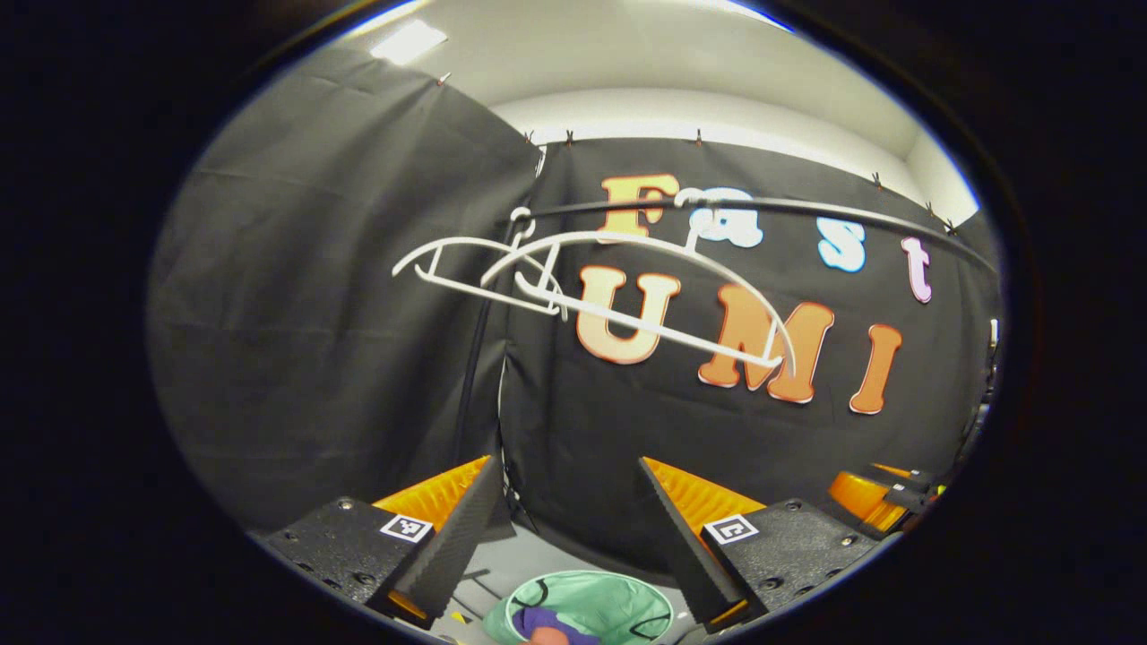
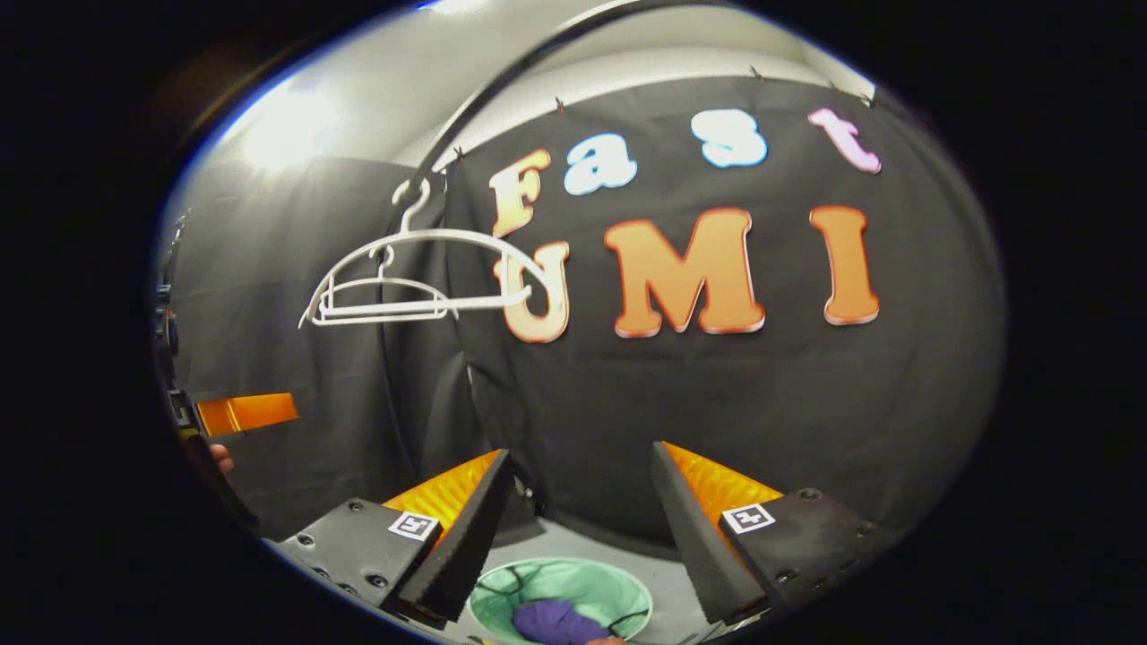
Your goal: Grasp the clothes on the hanger with both hands and then place them into the laundry hamper below.
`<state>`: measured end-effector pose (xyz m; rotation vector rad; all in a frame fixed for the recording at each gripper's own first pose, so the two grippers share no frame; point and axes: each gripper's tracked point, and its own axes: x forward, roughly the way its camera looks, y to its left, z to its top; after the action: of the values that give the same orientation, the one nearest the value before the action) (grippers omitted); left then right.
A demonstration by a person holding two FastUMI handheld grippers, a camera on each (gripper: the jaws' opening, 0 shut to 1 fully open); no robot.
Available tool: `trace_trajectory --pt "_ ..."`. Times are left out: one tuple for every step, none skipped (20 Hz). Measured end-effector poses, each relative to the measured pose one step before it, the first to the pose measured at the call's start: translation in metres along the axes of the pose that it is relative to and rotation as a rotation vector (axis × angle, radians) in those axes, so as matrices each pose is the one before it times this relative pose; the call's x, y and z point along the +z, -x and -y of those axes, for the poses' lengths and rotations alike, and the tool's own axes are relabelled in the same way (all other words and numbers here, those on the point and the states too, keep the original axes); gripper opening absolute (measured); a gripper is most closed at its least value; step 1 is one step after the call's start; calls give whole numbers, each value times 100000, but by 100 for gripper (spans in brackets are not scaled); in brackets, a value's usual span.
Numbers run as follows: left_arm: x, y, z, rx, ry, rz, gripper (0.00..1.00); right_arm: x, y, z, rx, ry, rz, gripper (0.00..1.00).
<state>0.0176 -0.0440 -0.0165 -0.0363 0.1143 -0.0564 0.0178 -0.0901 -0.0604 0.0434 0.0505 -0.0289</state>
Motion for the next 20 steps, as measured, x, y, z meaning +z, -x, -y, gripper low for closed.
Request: trace_trajectory --pt "1299 713 263 1895 -1174 3855 91 1968 307 56 -146 1264 4159 100" --pt "467 -601 -94 2053 -528 2901 91 1672 204 -129 193 1472 3139 100" --pt "614 179 -83 1825 313 2105 91 1267 231 72 -333 1955 2983 99" --pt "-45 -118 -40 1385 891 922 91 992 -72 543 -2460 3207 2947 99" --pt "-109 229 -45 734 716 -110 91 554 69 855 -3464 3387 1749 99" --pt "-210 154 -298 990 625 710 91 436 434 517 -1873 1642 1676 98" --pt "-140 -38 -142 1847 704 939 91 535 273 -154 243 -740 1777 98" --pt "276 -4 -274 2200 410 77 91 351 137 -361 437 -1623 702 98" --pt "80 150 -92 1032 367 -697 91 -82 -170 -123 367 -623 -195 94" --pt "37 119 73 -273 158 -231 92 -147 34 92 -128 368 -525 94" --pt "255 -10 13 -38 -413 747 92 101 195 461 -527 399 46 97" --pt "9 -47 -302 1167 -813 31 92 215 57 219 -485 -297 573 100" --pt "46 170 -143 657 -1067 241 92 93 41 -12 117 -886 -372 100" --pt "314 12 -256 293 -1007 1242 92 -35 19 -97 453 -1017 38 97" --pt "272 -70 -44 244 -782 1146 92 88 -239 -68 503 -966 -273 94" --pt "267 -58 103 -259 -602 1009 92 -23 -19 -44 604 -608 -209 96" --pt "307 87 195 -589 -477 1005 92 -36 -40 37 358 -404 -145 98" --pt "164 -95 301 -900 -657 586 92 -13 -68 93 42 -506 75 100" --pt "122 26 281 -966 -1125 473 92 69 -143 52 -249 -510 115 100" --pt "223 -116 168 -647 -1498 921 92 36 33 26 -415 -4 -7 100"
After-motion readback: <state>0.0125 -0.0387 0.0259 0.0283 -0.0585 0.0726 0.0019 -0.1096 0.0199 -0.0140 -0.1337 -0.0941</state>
